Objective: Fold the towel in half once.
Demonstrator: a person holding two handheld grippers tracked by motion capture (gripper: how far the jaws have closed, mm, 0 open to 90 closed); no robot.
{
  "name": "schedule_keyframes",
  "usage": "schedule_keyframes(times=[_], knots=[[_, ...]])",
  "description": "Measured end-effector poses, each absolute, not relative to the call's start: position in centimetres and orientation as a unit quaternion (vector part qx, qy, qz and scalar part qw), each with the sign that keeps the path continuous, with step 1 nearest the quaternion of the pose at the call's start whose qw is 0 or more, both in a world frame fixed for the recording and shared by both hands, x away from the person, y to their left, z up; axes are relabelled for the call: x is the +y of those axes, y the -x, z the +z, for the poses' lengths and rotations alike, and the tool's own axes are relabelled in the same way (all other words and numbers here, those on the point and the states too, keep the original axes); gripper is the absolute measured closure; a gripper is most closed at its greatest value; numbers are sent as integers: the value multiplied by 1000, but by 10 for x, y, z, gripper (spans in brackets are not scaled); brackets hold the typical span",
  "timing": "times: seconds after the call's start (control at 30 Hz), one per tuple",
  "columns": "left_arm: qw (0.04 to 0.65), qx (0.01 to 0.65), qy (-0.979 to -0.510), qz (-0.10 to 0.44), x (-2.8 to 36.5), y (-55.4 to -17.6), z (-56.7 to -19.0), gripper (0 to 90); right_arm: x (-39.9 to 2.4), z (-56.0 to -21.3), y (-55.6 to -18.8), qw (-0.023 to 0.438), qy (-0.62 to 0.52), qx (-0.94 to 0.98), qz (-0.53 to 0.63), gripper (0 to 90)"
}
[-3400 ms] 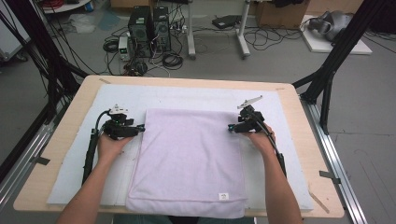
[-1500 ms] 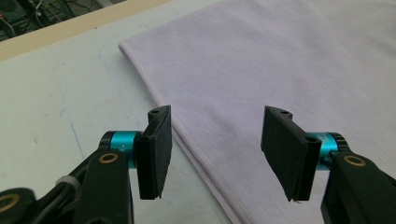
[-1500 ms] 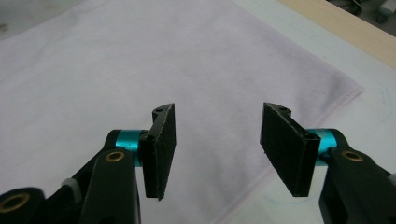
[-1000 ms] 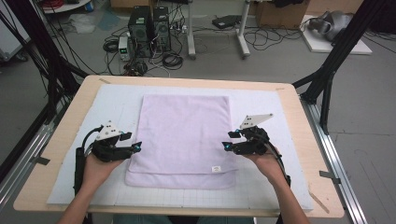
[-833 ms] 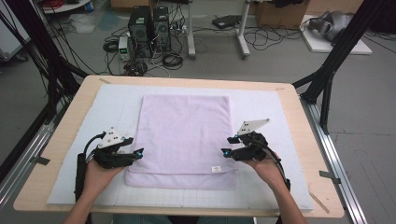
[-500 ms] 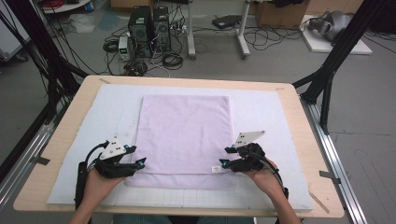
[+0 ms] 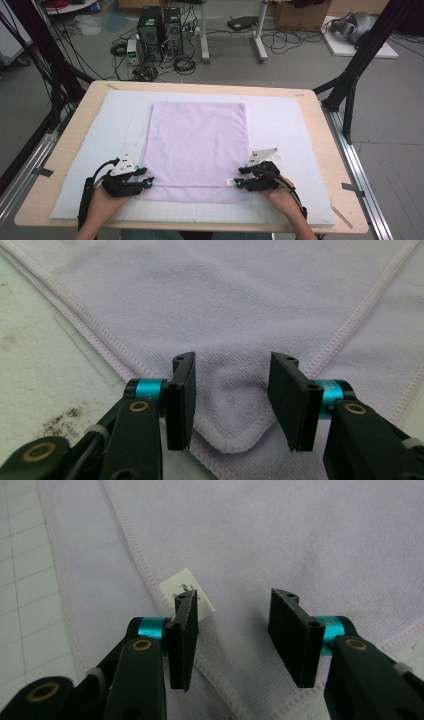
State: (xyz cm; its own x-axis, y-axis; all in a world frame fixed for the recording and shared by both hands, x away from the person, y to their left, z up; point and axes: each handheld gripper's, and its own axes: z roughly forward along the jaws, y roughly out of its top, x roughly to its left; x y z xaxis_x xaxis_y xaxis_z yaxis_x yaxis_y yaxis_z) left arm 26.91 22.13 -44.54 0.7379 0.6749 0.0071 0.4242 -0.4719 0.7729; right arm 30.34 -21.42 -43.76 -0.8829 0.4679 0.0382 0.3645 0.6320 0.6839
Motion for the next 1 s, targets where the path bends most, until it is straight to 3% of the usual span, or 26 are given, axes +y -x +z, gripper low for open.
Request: schedule_keyframes(times=[0.2, 0.37, 0.5, 0.6, 0.8, 1.0], knots=[[421, 310, -833, 177, 225, -259, -436, 563, -216, -433, -299, 82, -220, 902, 362, 570], [406, 312, -844, 159, 227, -265, -442, 605, -220, -431, -299, 78, -220, 900, 368, 583], [402, 302, -850, 157, 224, -266, -445, 752, -217, -435, -300, 70, -212, 908, 354, 689], [402, 301, -851, 155, 222, -268, -445, 860, -214, -435, -300, 68, -204, 910, 354, 837], [411, 304, -844, 161, 224, -263, -438, 877, -221, -429, -301, 55, -208, 903, 372, 878], [435, 303, -829, 177, 229, -258, -417, 878, -224, -403, -299, 68, -202, 891, 402, 879]])
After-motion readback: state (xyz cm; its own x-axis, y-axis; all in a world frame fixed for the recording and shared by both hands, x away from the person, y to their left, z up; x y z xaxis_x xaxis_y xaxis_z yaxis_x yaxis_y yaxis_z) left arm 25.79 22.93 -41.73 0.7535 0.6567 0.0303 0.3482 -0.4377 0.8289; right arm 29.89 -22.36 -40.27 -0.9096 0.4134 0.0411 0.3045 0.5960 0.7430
